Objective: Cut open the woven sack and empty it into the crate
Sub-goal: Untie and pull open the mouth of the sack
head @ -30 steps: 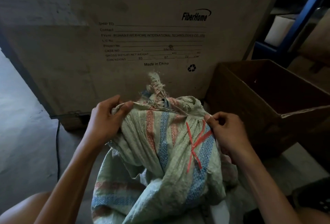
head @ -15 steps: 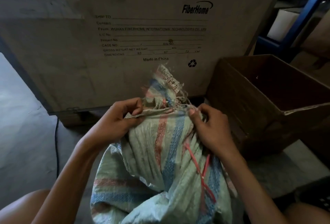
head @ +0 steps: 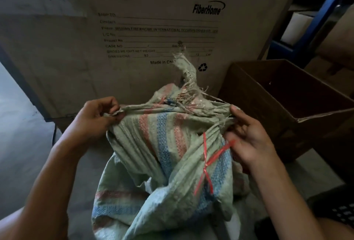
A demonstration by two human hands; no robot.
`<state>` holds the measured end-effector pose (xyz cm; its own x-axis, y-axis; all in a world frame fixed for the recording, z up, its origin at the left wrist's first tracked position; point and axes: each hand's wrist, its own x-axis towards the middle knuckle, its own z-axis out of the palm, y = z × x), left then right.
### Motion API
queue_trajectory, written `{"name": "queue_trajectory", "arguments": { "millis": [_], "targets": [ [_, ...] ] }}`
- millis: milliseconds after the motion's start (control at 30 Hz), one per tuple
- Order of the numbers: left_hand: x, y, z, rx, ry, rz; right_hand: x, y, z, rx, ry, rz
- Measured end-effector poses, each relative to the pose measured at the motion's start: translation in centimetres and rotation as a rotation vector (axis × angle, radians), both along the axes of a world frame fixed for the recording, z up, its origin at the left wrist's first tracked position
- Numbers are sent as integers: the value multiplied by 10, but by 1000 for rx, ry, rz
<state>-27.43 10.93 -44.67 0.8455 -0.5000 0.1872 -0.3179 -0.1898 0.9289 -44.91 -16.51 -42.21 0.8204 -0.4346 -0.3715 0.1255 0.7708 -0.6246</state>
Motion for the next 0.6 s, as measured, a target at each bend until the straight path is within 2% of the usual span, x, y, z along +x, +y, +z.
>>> {"name": "queue_trajectory", "arguments": {
  "millis": [133, 233, 300, 333, 400, 433, 500, 600],
  "targets": [
    [11, 0, -22, 102, 124, 379, 0, 3, 7, 97, 6, -111],
    [6, -5, -25, 216, 16, 495, 2, 8, 9, 98, -24, -136],
    [-4, -9, -15, 203, -89, 388, 0, 14, 12, 69, 19, -85],
    [-12, -11, -6, 132, -67, 253, -1, 16, 12, 60, 41, -26],
    [-25, -15, 11, -3, 124, -79, -4, 21, 14, 53, 76, 122],
    [-31, -18, 18, 23, 225, -160, -5, 25, 15, 58, 90, 205],
    [-40, -29, 20, 239, 272, -161, -3, 30, 12, 21, 136, 309],
    [-47, -39, 6, 660, -8, -196, -2, 34, 9, -243, 239, 355]
  ]
}}
